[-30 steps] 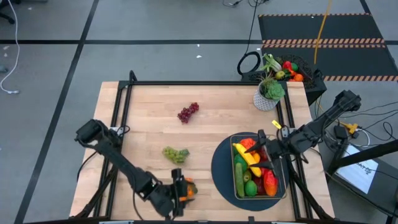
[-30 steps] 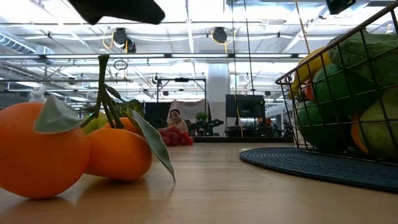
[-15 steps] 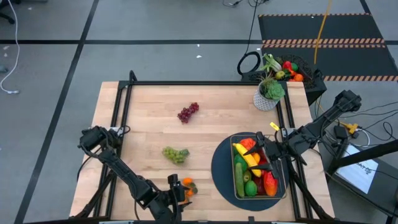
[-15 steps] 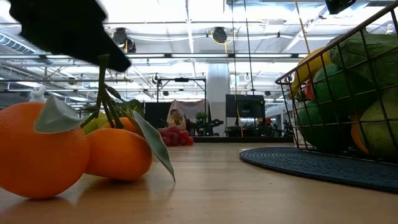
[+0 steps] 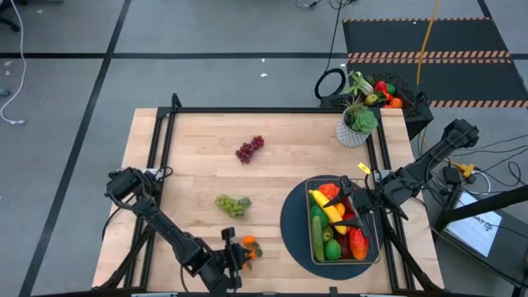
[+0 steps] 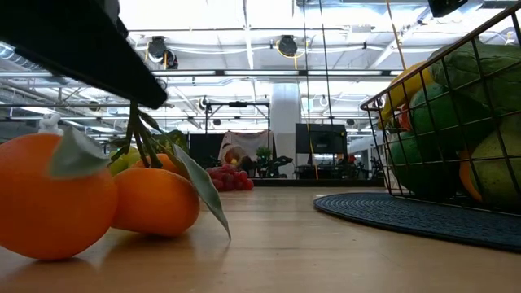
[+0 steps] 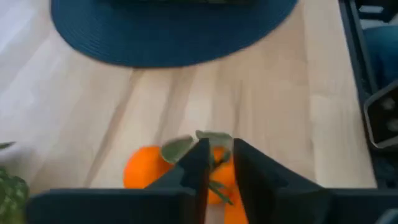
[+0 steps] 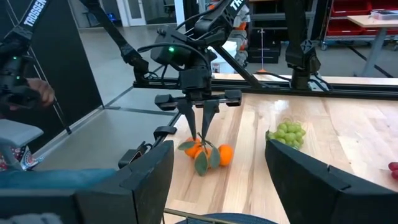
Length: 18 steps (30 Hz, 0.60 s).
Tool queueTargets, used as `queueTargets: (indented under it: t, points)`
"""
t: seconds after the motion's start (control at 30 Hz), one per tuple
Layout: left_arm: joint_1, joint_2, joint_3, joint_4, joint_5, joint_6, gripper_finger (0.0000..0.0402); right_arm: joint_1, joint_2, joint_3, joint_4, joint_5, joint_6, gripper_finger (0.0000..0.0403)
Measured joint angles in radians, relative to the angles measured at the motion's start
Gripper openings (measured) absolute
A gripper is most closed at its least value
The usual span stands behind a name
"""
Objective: Build produce basket
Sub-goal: Put the bunch of tangerines into the wire basket
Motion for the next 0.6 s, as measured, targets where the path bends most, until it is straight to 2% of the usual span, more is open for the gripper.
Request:
queueTargets:
  t: [0.17, 0.3, 0.5, 0.6]
  points:
    - [0.017, 0.0, 0.0, 0.006, -0.013, 0.026, 0.0011, 0.0, 0.0, 0.0, 0.0, 0.0, 0.0, 0.0247]
    - [0.041, -0.001, 0.011, 0.004, -0.011, 0.056, 0.0018, 0.0, 0.0, 0.0, 0.0, 0.001, 0.024, 0.0247]
    - [0.083, -0.036, 0.068, -0.006, -0.007, 0.207, 0.0007, 0.0, 0.001, 0.0, 0.0, 0.001, 0.026, 0.0247]
    - [0.106, -0.052, 0.118, 0.006, -0.003, 0.288, 0.0015, 0.0, 0.008, 0.0, -0.002, 0.001, 0.022, 0.0247]
